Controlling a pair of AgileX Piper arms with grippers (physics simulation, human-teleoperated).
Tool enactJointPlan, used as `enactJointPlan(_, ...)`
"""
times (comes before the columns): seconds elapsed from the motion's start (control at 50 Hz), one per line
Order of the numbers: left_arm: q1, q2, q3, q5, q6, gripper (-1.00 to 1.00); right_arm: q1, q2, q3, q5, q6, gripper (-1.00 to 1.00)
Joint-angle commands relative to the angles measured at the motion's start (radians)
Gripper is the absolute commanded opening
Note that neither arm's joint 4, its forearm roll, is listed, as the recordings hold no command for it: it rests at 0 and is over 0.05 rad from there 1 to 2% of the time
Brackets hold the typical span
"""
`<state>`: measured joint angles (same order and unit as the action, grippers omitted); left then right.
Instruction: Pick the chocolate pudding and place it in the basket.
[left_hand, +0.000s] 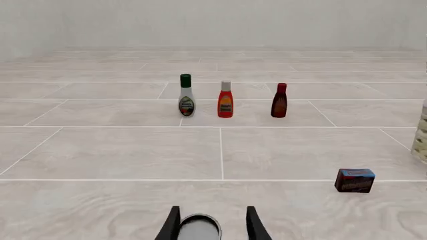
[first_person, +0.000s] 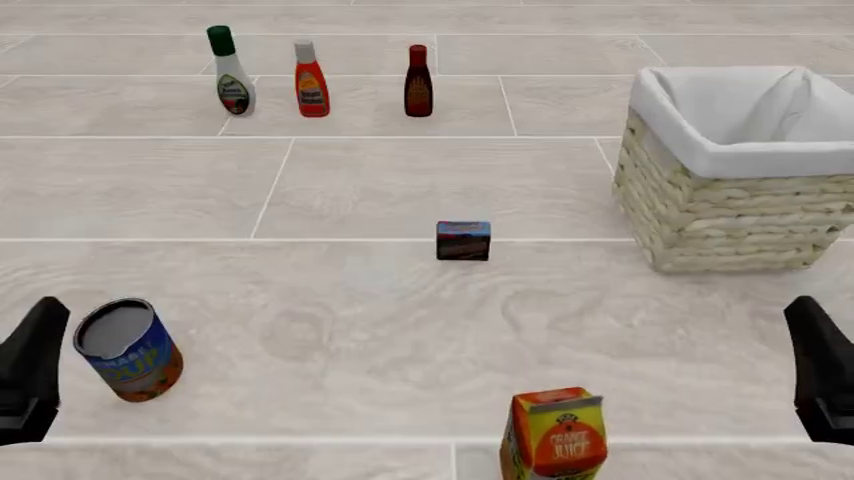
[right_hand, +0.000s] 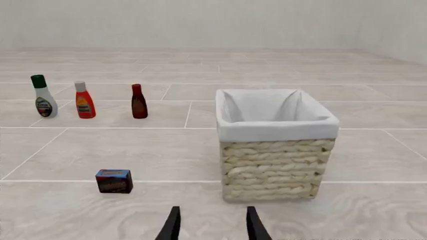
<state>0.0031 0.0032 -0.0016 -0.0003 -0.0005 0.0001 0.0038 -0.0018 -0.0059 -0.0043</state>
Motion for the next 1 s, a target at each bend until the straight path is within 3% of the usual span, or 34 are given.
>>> enactJointPlan(0.02,-0.003,0.009,-0.003,-0.005,0.0,1.0,0.003,0.008,-0.003,0.002,0.006,1.0)
enactJointPlan(0.24,-0.003,0.015,-0.006,-0.009,0.0,1.0,0.008,0.016,-0.002,0.0,0.003,1.0)
enactJointPlan(0.26,-0.006,0.026,-0.008,-0.017,0.0,1.0,0.024,0.108,-0.019,-0.038,0.059,1.0)
enactJointPlan(0.28,-0.003,0.016,-0.006,-0.01,0.001,1.0,0.009,0.024,-0.001,-0.009,0.003,1.0)
enactJointPlan(0.48,-0.004,0.009,-0.006,-0.008,0.004,1.0,0.015,0.024,-0.002,-0.005,-0.001,1.0)
enactJointPlan(0.58,-0.003,0.009,-0.006,-0.005,0.002,1.0,0.053,0.095,-0.055,-0.029,-0.013,1.0)
enactJointPlan(0.68,-0.003,0.006,-0.007,-0.002,0.003,1.0,0.121,0.268,-0.134,-0.109,-0.047,1.0)
enactJointPlan(0.88,-0.004,0.003,-0.007,0.001,0.003,1.0,0.181,0.428,-0.231,-0.147,-0.123,1.0)
enactJointPlan(0.96,-0.004,0.002,-0.008,0.002,0.004,1.0,0.223,0.515,-0.273,-0.162,-0.184,1.0)
enactJointPlan(1.0,-0.004,0.002,-0.008,0.003,0.003,1.0,0.233,0.554,-0.298,-0.159,-0.182,1.0)
